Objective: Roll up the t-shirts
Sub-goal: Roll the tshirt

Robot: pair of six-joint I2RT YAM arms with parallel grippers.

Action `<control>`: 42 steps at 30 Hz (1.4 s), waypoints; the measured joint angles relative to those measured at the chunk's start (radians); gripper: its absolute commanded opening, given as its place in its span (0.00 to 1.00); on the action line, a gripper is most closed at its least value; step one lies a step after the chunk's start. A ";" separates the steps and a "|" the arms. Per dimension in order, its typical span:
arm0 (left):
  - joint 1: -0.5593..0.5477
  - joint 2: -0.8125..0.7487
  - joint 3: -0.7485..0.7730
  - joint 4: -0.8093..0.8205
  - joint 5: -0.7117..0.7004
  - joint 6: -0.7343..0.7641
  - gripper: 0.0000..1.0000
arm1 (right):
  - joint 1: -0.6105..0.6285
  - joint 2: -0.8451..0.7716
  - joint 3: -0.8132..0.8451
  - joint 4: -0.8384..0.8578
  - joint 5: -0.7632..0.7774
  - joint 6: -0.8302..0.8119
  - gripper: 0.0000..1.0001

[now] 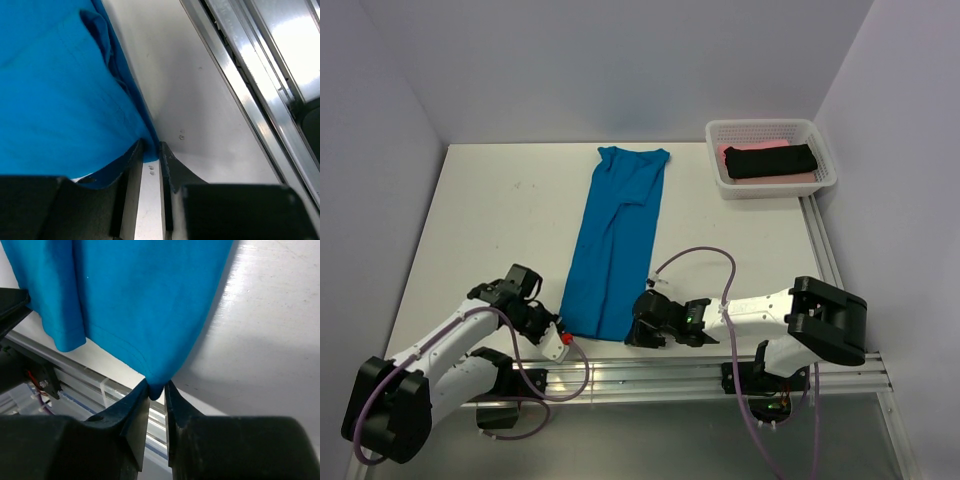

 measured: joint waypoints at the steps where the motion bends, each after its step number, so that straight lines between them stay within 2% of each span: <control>1: -0.008 0.005 0.003 0.002 -0.006 -0.004 0.23 | 0.000 0.000 0.000 0.000 0.000 0.002 0.19; 2: -0.016 0.011 0.007 0.005 -0.011 -0.008 0.22 | 0.000 0.000 0.001 0.000 0.000 0.002 0.10; 3: -0.022 0.017 0.010 0.008 -0.016 -0.014 0.21 | 0.000 0.000 0.001 0.000 0.000 0.002 0.07; 4: -0.030 0.024 0.014 0.012 -0.023 -0.022 0.12 | 0.000 0.000 0.001 0.000 0.001 0.002 0.01; 7: -0.047 0.036 0.021 0.026 -0.035 -0.043 0.00 | 0.000 0.000 0.002 -0.002 0.000 0.002 0.00; 17: -0.069 0.048 0.040 0.019 -0.061 -0.055 0.00 | 0.000 -0.010 0.024 -0.034 -0.005 -0.008 0.00; 23: -0.070 0.064 0.107 -0.033 -0.060 -0.055 0.00 | -0.013 -0.041 0.054 -0.063 -0.028 -0.034 0.00; 42: -0.070 0.166 0.237 -0.068 -0.059 -0.080 0.00 | -0.152 -0.088 0.090 -0.143 -0.090 -0.140 0.00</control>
